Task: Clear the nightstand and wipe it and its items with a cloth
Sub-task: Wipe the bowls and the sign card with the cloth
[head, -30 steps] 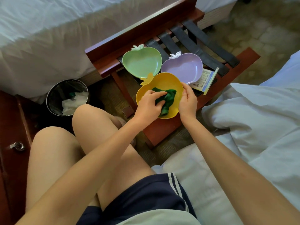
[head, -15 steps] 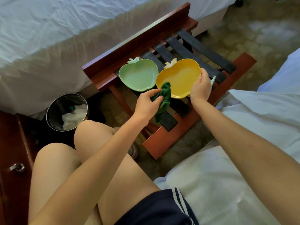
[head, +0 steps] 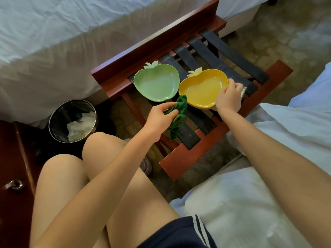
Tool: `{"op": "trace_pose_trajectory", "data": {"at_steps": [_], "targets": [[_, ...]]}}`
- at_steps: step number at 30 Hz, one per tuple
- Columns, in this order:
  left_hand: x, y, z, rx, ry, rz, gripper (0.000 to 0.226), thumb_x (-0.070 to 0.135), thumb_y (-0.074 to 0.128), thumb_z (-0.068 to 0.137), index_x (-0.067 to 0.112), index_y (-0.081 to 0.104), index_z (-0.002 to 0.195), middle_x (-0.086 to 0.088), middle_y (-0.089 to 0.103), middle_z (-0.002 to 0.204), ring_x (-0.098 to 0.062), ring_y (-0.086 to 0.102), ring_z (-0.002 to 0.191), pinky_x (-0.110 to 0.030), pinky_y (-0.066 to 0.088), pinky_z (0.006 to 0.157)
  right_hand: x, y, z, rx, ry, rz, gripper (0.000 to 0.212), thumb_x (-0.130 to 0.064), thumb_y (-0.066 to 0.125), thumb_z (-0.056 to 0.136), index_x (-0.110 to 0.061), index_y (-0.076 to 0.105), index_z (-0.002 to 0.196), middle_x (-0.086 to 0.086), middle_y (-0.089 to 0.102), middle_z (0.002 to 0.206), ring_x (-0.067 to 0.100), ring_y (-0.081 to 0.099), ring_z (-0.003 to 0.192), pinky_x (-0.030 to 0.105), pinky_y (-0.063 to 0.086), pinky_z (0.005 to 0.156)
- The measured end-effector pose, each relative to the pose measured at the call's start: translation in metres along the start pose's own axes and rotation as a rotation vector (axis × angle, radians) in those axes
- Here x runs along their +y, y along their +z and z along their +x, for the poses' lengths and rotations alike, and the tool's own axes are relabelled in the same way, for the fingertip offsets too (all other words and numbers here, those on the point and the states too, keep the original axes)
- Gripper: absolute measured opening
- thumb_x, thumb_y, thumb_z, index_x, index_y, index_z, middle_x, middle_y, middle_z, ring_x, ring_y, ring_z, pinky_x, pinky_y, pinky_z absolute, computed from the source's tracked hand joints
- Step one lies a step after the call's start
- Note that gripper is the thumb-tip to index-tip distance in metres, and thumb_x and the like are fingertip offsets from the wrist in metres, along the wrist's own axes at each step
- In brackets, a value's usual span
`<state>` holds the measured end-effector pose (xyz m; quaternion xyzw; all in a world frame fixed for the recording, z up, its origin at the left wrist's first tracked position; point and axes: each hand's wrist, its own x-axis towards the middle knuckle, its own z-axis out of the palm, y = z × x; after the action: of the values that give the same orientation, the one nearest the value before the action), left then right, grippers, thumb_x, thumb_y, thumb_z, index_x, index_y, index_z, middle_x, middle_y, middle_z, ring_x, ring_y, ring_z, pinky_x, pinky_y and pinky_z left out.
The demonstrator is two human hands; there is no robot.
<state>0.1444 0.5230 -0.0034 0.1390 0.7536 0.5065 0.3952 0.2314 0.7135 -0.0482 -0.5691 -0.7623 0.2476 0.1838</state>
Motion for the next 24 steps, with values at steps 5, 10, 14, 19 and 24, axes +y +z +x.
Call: {"op": "trace_pose_trajectory", "data": {"at_steps": [5,10,14,19,24], "targets": [[0.000,-0.002,0.004,-0.012,-0.007,-0.057,0.029,0.013,0.059,0.092,0.019,0.063,0.120,0.005,0.065,0.099,-0.008,0.064,0.088,-0.026,0.053,0.079,-0.021,0.004,-0.016,0.178,-0.143,-0.135,0.041,-0.012,0.039,0.095,-0.011,0.041,0.136,0.014,0.034,0.141,0.027,0.040,0.119,0.031,0.034,0.090],[-0.005,-0.007,0.008,0.068,-0.032,-0.058,0.030,0.018,0.060,0.092,0.023,0.063,0.121,0.000,0.062,0.122,-0.017,0.057,0.112,-0.040,0.049,0.095,-0.049,0.034,-0.042,0.026,-0.387,0.056,0.034,-0.009,0.046,0.091,-0.004,0.054,0.123,0.016,0.054,0.120,0.029,0.051,0.107,0.034,0.037,0.084],[-0.012,-0.019,0.005,0.088,-0.055,-0.101,0.029,0.016,0.059,0.092,0.020,0.063,0.120,0.001,0.064,0.113,-0.015,0.062,0.105,-0.037,0.052,0.091,-0.070,0.060,-0.049,-0.255,-0.326,0.036,0.030,-0.019,0.046,0.096,-0.006,0.051,0.123,0.013,0.055,0.119,0.028,0.053,0.106,0.033,0.039,0.078],[-0.023,-0.036,0.003,0.120,-0.075,-0.097,0.027,0.016,0.058,0.093,0.020,0.064,0.119,0.001,0.064,0.115,-0.013,0.061,0.102,-0.027,0.052,0.082,-0.096,0.072,-0.032,-0.317,-0.147,-0.082,0.040,-0.025,0.052,0.095,-0.004,0.042,0.127,0.015,0.048,0.130,0.033,0.050,0.116,0.038,0.042,0.086],[-0.026,-0.043,0.002,0.139,-0.090,-0.120,0.025,0.015,0.057,0.093,0.020,0.064,0.117,0.000,0.063,0.114,-0.013,0.060,0.100,-0.022,0.048,0.074,-0.101,0.076,-0.031,-0.330,-0.119,-0.195,0.040,-0.008,0.056,0.091,-0.001,0.038,0.127,0.018,0.047,0.131,0.036,0.050,0.118,0.039,0.043,0.089]]}}
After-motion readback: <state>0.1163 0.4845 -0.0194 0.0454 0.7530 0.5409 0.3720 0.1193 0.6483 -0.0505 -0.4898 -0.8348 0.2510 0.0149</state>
